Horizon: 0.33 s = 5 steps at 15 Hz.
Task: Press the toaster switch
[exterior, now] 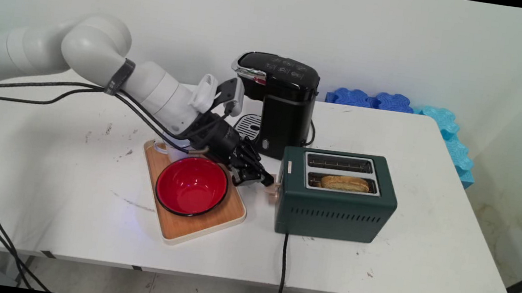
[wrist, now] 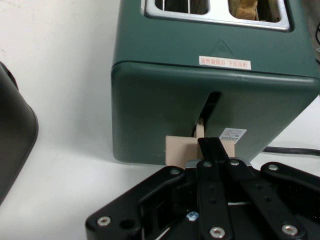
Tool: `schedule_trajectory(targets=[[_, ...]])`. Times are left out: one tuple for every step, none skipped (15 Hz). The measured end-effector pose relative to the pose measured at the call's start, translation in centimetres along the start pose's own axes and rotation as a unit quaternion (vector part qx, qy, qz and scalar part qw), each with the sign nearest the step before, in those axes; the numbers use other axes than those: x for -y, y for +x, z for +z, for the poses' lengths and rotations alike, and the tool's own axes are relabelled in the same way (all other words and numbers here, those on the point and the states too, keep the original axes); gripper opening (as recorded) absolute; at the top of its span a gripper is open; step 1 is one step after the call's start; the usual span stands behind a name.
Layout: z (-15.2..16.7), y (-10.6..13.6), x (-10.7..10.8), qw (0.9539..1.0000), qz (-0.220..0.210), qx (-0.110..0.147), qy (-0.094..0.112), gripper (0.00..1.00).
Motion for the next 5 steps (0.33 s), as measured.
schedule_trajectory(targets=[[0.07,-0.08,0.00,1.0000,0.000,0.000,0.000,0.00],[0.13,-0.15,0.00,1.0000,0.000,0.000,0.001,0.00],[0.18,-0.24,-0.01,1.0000,0.000,0.000,0.001,0.00],[0.22,-0.34,-0.03,1.0000,-0.001,0.000,0.001,0.00],[0.24,-0.41,-0.04,1.0000,-0.001,0.000,0.002,0.00]])
